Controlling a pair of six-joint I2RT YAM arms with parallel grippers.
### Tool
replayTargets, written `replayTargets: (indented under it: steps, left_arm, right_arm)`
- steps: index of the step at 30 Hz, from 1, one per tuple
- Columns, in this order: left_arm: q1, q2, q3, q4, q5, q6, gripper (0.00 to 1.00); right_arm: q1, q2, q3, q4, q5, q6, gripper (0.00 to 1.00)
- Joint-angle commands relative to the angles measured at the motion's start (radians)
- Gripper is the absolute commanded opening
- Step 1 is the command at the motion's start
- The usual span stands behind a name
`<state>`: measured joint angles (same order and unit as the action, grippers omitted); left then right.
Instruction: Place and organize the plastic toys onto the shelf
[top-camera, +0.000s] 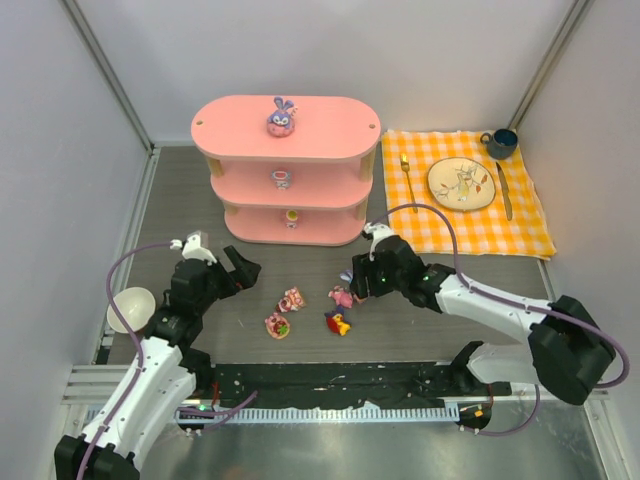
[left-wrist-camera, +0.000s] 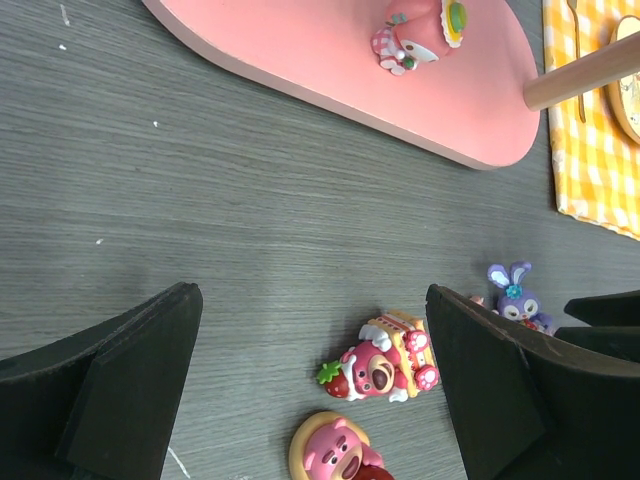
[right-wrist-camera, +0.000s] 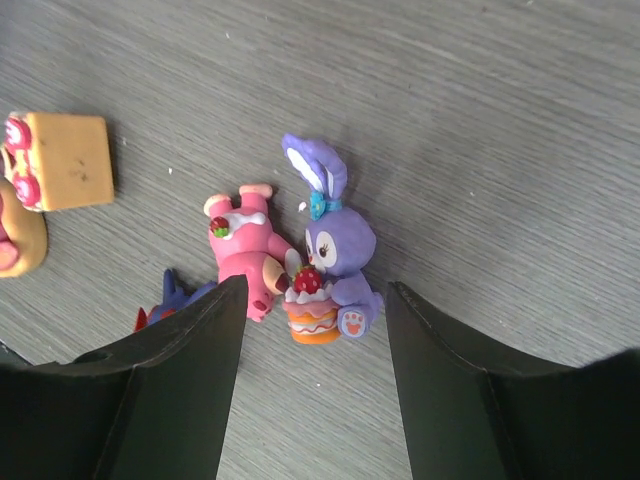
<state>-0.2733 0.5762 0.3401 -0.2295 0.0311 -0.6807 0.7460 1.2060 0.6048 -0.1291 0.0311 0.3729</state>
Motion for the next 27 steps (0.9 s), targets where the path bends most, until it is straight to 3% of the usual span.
replayTargets:
  steps: [1, 10, 22, 25, 27]
  left_arm:
    - [-0.003, -0.009, 0.034, 0.012, 0.016, 0.003, 1.00]
    - [-0.003, -0.009, 0.033, 0.013, 0.015, 0.006, 1.00]
    - [-0.003, -0.001, 0.033, 0.016, 0.012, 0.009, 1.00]
    - [-0.003, -0.001, 0.031, 0.019, 0.010, 0.007, 1.00]
    - [-0.003, 0.002, 0.031, 0.019, 0.010, 0.007, 1.00]
  right_arm:
    - [-0.040, 0.065, 0.082, -0.053, -0.132, -0.084, 0.63]
    - [-0.099, 0.158, 0.135, -0.058, -0.197, -0.130, 0.63]
    - [-0.116, 0.286, 0.188, -0.069, -0.267, -0.163, 0.50]
    - [-0.117, 0.300, 0.191, -0.072, -0.280, -0.167, 0.42]
    - [-0.117, 0.303, 0.191, -0.073, -0.289, -0.167, 0.29]
